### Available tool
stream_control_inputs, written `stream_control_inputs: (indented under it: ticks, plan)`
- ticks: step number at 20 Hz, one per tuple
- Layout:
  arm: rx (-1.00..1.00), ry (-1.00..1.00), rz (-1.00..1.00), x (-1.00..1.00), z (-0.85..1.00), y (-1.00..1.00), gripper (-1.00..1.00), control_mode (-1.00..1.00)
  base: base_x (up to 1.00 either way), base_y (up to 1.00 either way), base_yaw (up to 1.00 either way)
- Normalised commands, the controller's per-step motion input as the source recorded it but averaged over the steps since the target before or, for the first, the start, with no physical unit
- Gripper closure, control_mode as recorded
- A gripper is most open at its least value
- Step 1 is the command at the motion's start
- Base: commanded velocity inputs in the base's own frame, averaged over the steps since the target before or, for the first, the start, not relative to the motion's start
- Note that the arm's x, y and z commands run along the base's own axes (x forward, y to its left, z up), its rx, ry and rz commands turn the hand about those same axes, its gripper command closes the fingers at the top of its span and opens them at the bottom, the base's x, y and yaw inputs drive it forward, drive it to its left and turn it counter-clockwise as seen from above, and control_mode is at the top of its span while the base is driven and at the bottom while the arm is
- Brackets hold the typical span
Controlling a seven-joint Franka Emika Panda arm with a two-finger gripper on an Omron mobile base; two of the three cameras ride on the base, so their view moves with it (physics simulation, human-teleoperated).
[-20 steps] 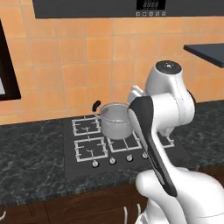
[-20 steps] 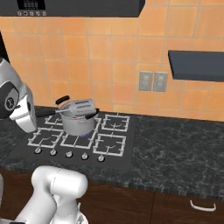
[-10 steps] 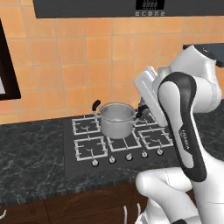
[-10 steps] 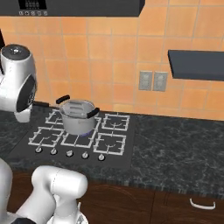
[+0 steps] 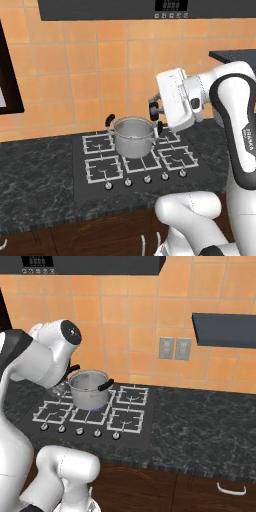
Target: Put the carrot and bell pepper in the pot. Retrieve the spatula and lightly stir the vegetables in the pot.
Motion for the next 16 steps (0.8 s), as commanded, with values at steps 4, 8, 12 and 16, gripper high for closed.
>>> stream_control_inputs:
  ticks: [4, 8, 12, 16]
  plan:
    - [0.41, 0.02, 0.0, 0.72, 0.07, 0.06, 1.0, -1.0, 0.0, 0.0, 0.0]
    - [0.07, 0.0, -0.06, 0.92, -0.04, -0.24, 1.0, -1.0, 0.0, 0.0, 0.0]
    - [0.02, 0.0, -0.14, 0.78, 0.0, -0.28, 1.0, -1.0, 0.0, 0.0, 0.0]
    - [0.04, 0.03, -0.21, 0.63, -0.1, -0.04, 1.0, -1.0, 0.0, 0.0, 0.0]
